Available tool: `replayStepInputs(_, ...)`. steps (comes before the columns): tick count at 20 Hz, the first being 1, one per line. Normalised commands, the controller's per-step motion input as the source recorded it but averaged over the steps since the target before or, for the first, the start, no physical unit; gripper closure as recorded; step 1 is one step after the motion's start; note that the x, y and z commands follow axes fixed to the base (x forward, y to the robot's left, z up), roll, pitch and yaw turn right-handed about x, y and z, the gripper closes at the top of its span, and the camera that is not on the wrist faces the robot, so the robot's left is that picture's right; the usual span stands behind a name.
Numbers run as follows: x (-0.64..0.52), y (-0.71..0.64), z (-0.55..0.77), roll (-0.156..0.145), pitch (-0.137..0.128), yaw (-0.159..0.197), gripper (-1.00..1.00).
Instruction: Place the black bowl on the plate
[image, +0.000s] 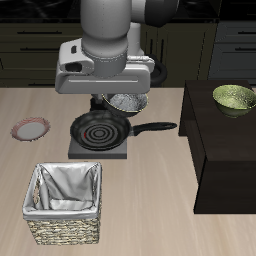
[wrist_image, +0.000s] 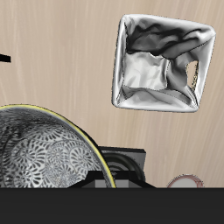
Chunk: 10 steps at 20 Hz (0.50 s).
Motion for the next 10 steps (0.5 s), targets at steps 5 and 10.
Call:
replayStepInputs(5, -0.22, -0.25, -0.03, 0.019, -0.023, 0.031, 1.0)
replayStepInputs(10, -0.13, -0.27, 0.01, -0.02, -0.047, 0.041, 1.0)
